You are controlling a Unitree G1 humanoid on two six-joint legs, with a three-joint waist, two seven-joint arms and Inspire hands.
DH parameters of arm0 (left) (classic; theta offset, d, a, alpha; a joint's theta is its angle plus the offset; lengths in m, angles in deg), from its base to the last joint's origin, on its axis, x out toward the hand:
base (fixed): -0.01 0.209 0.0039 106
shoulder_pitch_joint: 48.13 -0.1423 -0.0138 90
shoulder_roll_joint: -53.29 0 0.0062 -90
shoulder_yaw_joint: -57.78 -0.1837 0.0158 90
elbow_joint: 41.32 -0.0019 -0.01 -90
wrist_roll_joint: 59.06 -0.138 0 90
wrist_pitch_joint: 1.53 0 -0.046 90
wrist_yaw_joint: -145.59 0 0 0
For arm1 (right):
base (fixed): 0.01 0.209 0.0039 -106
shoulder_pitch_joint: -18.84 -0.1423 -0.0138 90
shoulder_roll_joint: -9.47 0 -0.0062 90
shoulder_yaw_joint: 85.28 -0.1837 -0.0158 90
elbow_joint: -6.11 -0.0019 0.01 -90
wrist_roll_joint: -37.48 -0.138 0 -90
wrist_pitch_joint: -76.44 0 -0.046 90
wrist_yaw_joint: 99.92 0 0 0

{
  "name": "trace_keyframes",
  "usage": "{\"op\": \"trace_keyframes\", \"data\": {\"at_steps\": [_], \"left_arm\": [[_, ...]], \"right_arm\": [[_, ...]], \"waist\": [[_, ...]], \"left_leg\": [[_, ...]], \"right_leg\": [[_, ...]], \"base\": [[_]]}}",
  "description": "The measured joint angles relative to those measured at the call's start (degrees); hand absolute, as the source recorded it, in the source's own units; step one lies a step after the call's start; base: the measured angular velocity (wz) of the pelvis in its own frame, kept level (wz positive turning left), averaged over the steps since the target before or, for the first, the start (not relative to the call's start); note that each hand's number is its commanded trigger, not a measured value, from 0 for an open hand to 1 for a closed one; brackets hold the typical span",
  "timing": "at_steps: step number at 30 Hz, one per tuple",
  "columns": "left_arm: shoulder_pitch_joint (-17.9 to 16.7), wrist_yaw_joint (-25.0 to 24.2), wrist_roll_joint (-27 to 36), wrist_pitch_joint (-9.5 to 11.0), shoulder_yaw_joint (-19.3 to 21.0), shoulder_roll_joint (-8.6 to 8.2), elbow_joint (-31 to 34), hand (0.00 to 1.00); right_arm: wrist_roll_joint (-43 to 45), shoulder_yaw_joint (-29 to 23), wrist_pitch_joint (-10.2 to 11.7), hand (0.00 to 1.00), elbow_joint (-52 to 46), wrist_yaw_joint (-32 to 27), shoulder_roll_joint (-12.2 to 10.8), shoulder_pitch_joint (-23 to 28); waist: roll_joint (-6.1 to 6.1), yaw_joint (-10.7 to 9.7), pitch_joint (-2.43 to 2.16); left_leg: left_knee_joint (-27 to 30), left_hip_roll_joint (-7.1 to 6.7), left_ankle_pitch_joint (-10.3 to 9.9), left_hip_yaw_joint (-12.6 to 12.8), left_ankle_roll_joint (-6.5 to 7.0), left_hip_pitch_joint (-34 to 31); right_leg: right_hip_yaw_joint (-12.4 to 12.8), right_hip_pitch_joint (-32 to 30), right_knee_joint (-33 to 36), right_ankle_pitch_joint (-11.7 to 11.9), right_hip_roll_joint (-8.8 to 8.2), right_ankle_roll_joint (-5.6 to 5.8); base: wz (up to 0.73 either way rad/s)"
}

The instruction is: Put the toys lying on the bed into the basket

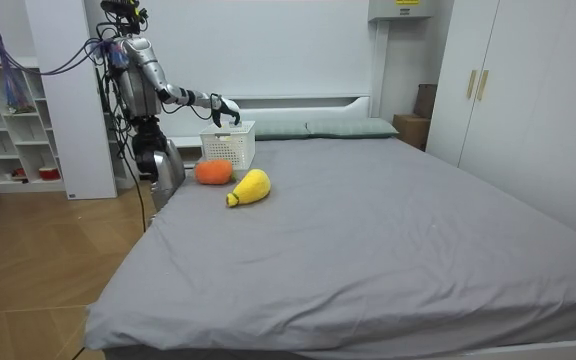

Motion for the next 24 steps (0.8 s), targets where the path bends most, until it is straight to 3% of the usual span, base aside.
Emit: {"op": "trace_keyframes", "data": {"at_steps": [10, 14, 19, 24], "left_arm": [[0.23, -0.09, 1.69, -0.02, 0.5, -0.06, -0.5, 0.0], [0.15, -0.24, 1.65, 0.44, 0.68, -0.33, 0.12, 0.0], [-1.26, -0.24, 2.19, 1.27, 1.23, -0.36, -0.32, 0.0], [-1.91, -0.16, 2.19, 2.14, 5.08, -0.52, -0.93, 0.0]], "right_arm": [[-0.35, -3.99, 1.91, 0.0, -0.01, -2.94, 2.26, 3.29], [-2.45, -8.21, 3.97, 0.0, -0.04, -5.54, 2.26, 5.9], [-5.59, -13.48, 5.96, 0.0, -0.05, -8.67, 2.34, 9.06], [-10.05, -21.16, 6.26, 0.0, 0.31, -10.13, 3.63, 10.21]], "waist": [[0.32, -2.04, -0.02], [1.71, -2.9, -0.31], [3.06, -5.42, -0.7], [3.69, -9.94, -0.53]], "left_leg": [[-0.01, 0.05, -0.01, 0.4, 0.0, 0.22], [-0.12, 0.13, 0.04, 1.35, 0.11, 0.31], [-1.94, 0.21, 0.36, 2.98, 0.41, 2.49], [-2.46, 0.61, 0.27, 4.76, 0.45, 3.3]], "right_leg": [[0.86, -0.03, 0.08, 0.02, 0.03, 0.03], [2.2, -0.35, 0.1, 0.12, 0.07, 0.16], [4.06, 0.23, 0.15, 0.21, -0.05, 0.31], [5.47, 0.3, 0.16, 0.25, 0.02, 0.37]], "base": [[-0.01], [-0.11], [-0.18], [-0.14]]}}
